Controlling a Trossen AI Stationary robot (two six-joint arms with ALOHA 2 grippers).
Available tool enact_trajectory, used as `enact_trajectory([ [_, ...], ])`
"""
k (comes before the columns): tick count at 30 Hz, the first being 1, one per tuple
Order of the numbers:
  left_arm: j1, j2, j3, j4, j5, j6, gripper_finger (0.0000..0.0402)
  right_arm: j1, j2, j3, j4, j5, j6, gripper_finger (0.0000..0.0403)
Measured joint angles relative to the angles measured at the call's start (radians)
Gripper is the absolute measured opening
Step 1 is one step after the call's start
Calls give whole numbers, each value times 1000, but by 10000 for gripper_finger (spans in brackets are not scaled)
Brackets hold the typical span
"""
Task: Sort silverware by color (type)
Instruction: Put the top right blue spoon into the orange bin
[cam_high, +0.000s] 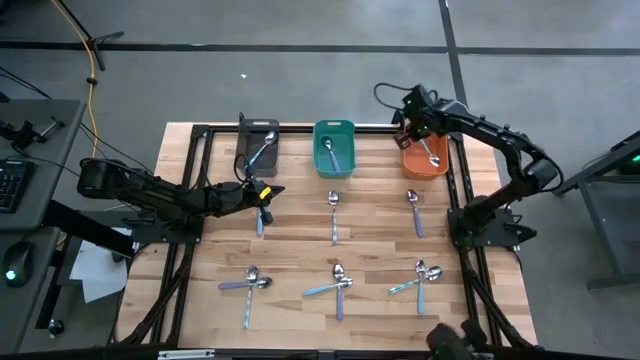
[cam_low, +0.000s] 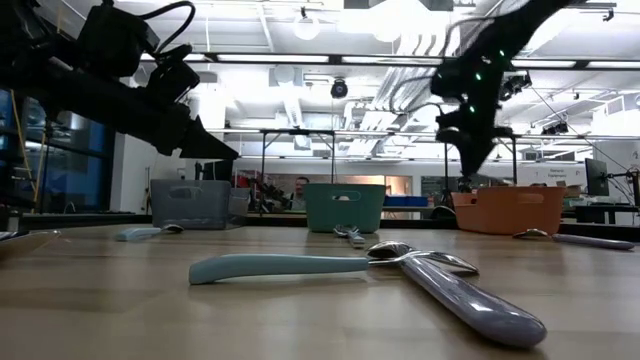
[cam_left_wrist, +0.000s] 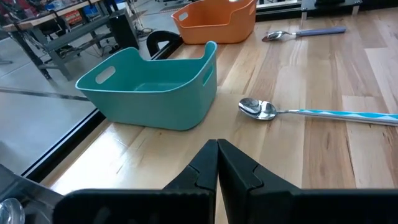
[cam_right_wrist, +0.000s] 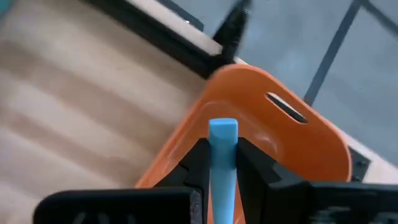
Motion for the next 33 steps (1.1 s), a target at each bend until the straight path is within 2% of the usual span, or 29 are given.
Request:
enact_trajectory([
  [5,0,0,0,-2,0,0,3,-85,0,-92,155,-97,-23,34],
  [11,0,0,0,-1,0,-2,3,-130,16,-126,203,-118,-53,34],
  [33,0,0,0,-3,-1,-2,3,-122,219,-126,279,-134,-54,34],
])
